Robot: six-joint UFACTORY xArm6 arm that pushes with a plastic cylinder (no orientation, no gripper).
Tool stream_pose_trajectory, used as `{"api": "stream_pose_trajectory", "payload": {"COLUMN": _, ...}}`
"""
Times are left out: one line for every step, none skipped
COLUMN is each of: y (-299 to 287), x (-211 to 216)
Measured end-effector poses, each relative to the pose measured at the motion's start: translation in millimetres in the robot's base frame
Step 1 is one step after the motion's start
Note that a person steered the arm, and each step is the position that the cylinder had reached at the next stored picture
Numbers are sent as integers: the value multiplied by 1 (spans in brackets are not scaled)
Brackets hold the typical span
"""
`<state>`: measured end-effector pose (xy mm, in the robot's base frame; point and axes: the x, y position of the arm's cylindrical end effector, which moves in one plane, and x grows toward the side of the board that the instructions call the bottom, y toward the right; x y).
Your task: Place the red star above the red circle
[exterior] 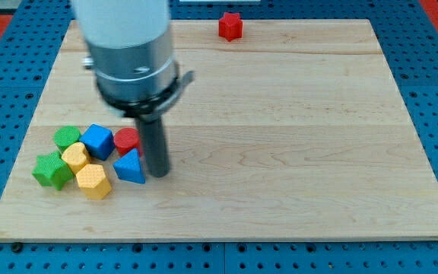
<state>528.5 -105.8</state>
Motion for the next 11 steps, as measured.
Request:
{"api": "stream_pose_trajectory", "payload": {"y": -24, "x": 0}}
{"api": "stream_pose_trajectory", "payload": {"y": 63, "x": -24}}
{"api": "stream_pose_trajectory", "payload": {"y": 173, "x": -52}}
{"api": "stream_pose_trajectory", "payload": {"y": 234, "x": -130}}
{"api": "stream_pose_trajectory", "payload": {"y": 277, "x": -228}}
{"api": "stream_pose_trajectory", "payload": {"y": 280, "x": -319}}
{"api": "stream_pose_trajectory", "payload": {"y": 260, "x": -337}}
{"api": "stream_pose_trajectory", "payload": {"y": 137, "x": -335}}
{"api": "stream_pose_trajectory", "payload": {"y": 8, "x": -335}}
{"api": "stream_pose_trajectory", "payload": {"y": -34, "x": -283}}
{"api": "stream_pose_trajectory", "payload": {"y": -31, "x": -259}}
